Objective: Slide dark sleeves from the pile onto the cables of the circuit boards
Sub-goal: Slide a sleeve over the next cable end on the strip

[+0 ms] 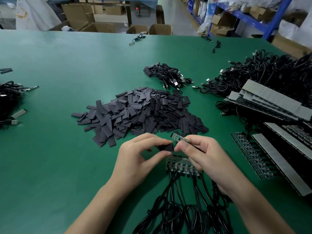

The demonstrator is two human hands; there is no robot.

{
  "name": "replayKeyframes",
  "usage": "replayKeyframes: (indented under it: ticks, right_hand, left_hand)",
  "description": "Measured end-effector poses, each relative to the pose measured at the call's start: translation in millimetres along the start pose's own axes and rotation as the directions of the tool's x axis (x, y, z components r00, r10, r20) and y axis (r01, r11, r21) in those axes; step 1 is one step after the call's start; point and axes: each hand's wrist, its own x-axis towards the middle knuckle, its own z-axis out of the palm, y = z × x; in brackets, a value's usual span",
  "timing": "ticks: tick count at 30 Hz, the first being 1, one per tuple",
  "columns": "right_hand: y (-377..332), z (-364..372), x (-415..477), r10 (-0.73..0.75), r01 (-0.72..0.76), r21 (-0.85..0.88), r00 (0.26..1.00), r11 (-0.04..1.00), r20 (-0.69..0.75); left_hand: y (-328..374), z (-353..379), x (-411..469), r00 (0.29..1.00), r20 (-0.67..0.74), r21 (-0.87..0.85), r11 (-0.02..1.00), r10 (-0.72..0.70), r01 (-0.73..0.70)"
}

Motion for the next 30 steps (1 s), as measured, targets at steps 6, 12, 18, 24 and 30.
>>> replayKeyframes:
  ticks: [6,12,18,24,30]
  right_hand:
    - [-1.8,-7.7,-0.8,-0.049,0.04,-0.205,0.998,0.978,-0.035]
    - [-1.1,-5.2,-1.9,-0.071,0.06,-0.328,0.997,0.943,-0.022]
    - [0.6,-5.7,-2.4,-0.074,0.058,-0.365,0.997,0.929,-0.031]
    - [1.5,-4.0,-1.7,-0.068,0.048,-0.388,0.997,0.92,-0.04]
    - [1.5,-2.0,-2.3,-0.055,0.031,-0.396,0.997,0.918,-0.05]
  left_hand:
    - [-3.5,-3.3,1.1,0.997,-0.043,0.002,0.998,-0.057,0.057]
    - [-3.2,-3.2,0.4,0.998,-0.03,0.034,0.998,-0.049,0.05]
    - [-2.9,-2.7,-0.4,0.999,-0.025,0.065,0.997,-0.045,0.047]
    - [-1.4,-3.1,-1.7,0.999,-0.003,0.12,0.992,-0.035,0.035]
    - [-1.8,-3.2,-1.9,1.0,0.015,0.171,0.985,-0.015,0.013]
